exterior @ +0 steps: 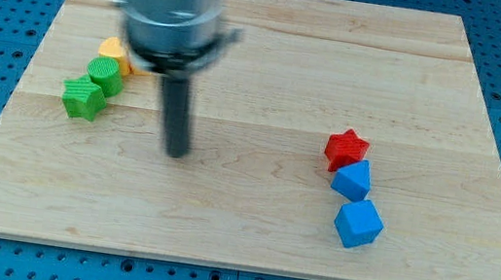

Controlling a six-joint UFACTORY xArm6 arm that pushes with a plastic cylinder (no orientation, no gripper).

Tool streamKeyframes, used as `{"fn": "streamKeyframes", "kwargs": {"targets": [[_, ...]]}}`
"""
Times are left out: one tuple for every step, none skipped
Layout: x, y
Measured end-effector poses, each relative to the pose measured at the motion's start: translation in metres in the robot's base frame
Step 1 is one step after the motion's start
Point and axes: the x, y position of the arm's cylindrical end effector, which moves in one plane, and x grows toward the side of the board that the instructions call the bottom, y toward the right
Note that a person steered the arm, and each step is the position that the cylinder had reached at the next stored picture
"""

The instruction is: Move the green star to the top of the red star

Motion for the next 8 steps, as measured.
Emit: {"fn": "streamKeyframes", "kwargs": {"targets": [[-0.007, -0.072], [-0.027, -0.117], [-0.037, -0.127], [-0.048, -0.117], [-0.051, -0.074], [-0.059, -0.034], [-0.078, -0.006], [-0.092, -0.003]]}}
